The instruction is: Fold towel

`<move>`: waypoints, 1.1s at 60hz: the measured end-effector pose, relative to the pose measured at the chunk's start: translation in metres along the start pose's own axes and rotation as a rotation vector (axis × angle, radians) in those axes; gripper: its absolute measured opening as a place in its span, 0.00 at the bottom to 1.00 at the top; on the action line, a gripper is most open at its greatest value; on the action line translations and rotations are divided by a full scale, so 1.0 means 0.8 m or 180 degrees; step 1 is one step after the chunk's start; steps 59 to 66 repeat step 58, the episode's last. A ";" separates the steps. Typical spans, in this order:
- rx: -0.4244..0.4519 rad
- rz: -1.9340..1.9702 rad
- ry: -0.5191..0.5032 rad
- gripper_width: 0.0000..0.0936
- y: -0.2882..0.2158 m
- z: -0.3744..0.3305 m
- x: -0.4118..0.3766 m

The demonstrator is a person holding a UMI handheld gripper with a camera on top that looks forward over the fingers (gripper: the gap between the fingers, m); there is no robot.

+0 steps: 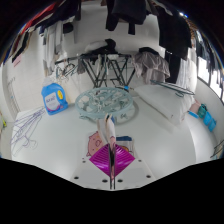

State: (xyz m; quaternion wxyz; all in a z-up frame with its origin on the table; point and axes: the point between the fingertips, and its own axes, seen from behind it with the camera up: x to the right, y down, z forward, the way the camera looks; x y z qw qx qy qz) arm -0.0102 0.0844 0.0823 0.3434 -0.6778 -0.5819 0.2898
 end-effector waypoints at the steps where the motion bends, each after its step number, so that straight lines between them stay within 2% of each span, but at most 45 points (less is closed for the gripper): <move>1: 0.0005 -0.0001 0.0038 0.03 0.005 0.004 0.010; 3: -0.0004 -0.0030 0.0112 0.06 0.014 0.015 0.025; 5: -0.0032 -0.0067 0.0168 0.14 0.024 0.027 0.035; 7: -0.0020 -0.0086 0.0201 0.38 0.029 0.035 0.042; 9: -0.0015 -0.0103 0.0232 0.72 0.033 0.036 0.051; 10: -0.0023 -0.0117 0.0244 0.85 0.033 0.036 0.053; 11: -0.0030 -0.0133 0.0239 0.93 0.033 0.035 0.053; 13: -0.0024 -0.0150 0.0209 0.86 0.029 0.027 0.055; 17: 0.0026 -0.0112 0.0164 0.92 0.014 -0.005 0.060; 25: -0.0079 -0.0062 0.0078 0.91 0.002 -0.132 0.071; 33: -0.0296 -0.0037 0.0041 0.91 0.020 -0.261 0.085; 40: -0.0325 -0.0022 0.0039 0.91 0.038 -0.326 0.095; 66: -0.0287 0.0010 0.0037 0.91 0.047 -0.345 0.107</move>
